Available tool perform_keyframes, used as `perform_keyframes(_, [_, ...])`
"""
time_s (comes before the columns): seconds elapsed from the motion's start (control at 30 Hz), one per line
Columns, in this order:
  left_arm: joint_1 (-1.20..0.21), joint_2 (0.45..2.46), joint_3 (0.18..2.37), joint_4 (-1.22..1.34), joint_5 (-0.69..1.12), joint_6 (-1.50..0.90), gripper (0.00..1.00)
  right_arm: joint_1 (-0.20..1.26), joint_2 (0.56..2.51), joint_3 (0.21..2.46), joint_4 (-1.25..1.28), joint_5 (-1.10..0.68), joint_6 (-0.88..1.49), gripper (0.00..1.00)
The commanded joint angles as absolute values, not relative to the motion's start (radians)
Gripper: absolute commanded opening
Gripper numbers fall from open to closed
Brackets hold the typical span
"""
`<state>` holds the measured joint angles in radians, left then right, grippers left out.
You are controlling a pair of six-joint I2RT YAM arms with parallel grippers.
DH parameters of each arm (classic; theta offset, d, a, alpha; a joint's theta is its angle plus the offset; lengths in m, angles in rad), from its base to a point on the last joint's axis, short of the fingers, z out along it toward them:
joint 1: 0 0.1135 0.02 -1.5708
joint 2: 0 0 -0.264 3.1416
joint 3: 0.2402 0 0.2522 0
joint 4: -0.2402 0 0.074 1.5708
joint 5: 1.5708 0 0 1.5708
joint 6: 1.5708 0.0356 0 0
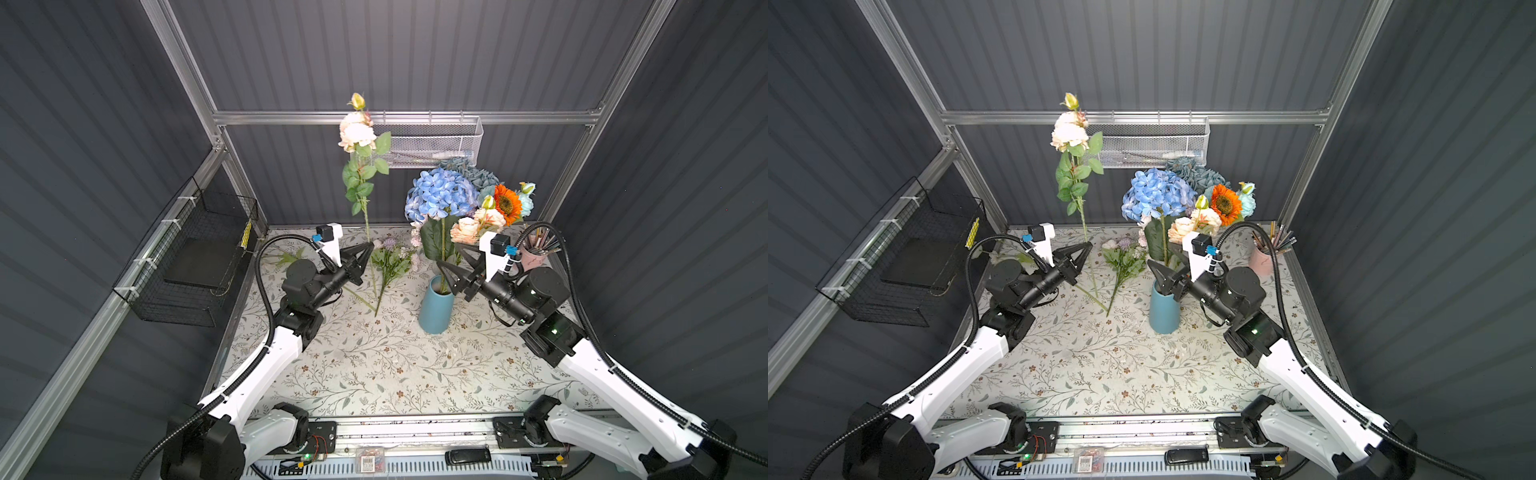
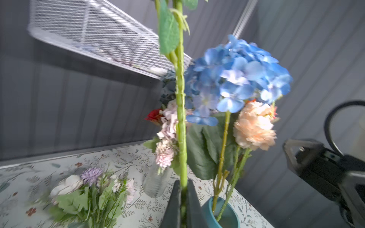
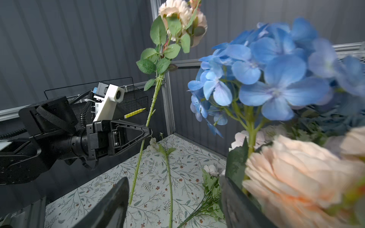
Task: Arrange flowers in a vase
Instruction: Pick up the flower from the top-left of the table, then place the flower in the vase.
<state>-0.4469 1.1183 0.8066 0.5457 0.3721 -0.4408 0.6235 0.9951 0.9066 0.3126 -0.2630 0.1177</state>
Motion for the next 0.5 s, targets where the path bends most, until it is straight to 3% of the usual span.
perform_keyframes(0.0, [-0.533, 1.089, 0.847, 0.585, 0.393, -0.299, 0.0, 0.642, 1.037, 0.979, 0.319, -0.388, 0.139, 0.71])
perform_keyframes(0.27, [-0.672, 1.144, 0.901, 0.547, 0.405, -0.177, 0.0, 0.66, 1.113, 1.045, 0.345, -0.45, 0.169, 0.67])
perform_keyframes(0.47, [-0.726, 1.2, 0.928, 0.575, 0.423, -0.157, 0.0, 0.66, 1.142, 1.055, 0.36, -0.476, 0.178, 0.54])
